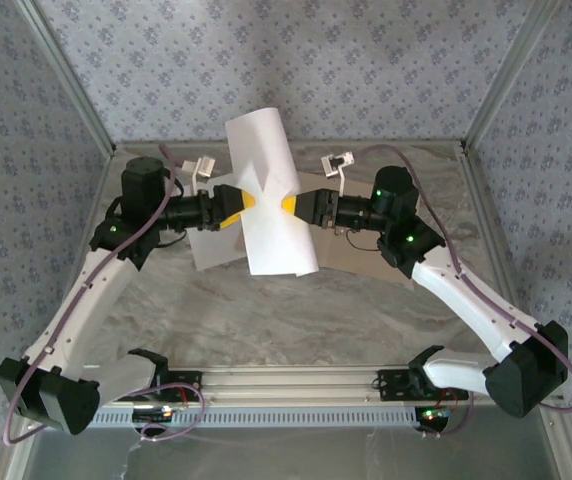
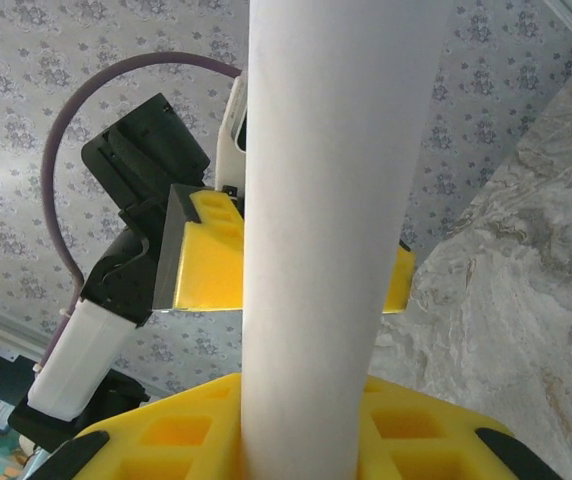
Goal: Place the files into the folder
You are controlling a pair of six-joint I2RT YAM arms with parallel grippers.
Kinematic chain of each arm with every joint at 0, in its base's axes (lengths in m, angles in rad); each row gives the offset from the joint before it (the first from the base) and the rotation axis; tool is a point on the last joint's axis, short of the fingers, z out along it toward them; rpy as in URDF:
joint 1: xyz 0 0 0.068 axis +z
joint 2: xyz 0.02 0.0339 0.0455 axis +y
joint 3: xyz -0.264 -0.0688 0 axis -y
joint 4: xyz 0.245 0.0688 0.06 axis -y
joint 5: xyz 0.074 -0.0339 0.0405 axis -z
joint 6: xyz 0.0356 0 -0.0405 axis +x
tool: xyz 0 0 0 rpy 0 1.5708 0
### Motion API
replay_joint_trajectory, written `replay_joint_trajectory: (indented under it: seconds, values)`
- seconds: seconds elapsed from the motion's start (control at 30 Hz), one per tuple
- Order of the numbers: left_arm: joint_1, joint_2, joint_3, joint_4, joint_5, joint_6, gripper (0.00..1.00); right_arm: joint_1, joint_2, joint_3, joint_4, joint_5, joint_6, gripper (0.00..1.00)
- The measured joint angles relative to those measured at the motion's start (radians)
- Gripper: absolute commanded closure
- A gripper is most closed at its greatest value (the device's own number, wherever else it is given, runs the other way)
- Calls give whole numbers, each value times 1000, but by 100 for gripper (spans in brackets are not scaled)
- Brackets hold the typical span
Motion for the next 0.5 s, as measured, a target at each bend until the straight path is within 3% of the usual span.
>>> replay_joint_trajectory:
  seconds: [0.5]
  values:
    - [-21,-23,-39,168,25,-90,59,-19,-43,2,-4,62,0,72]
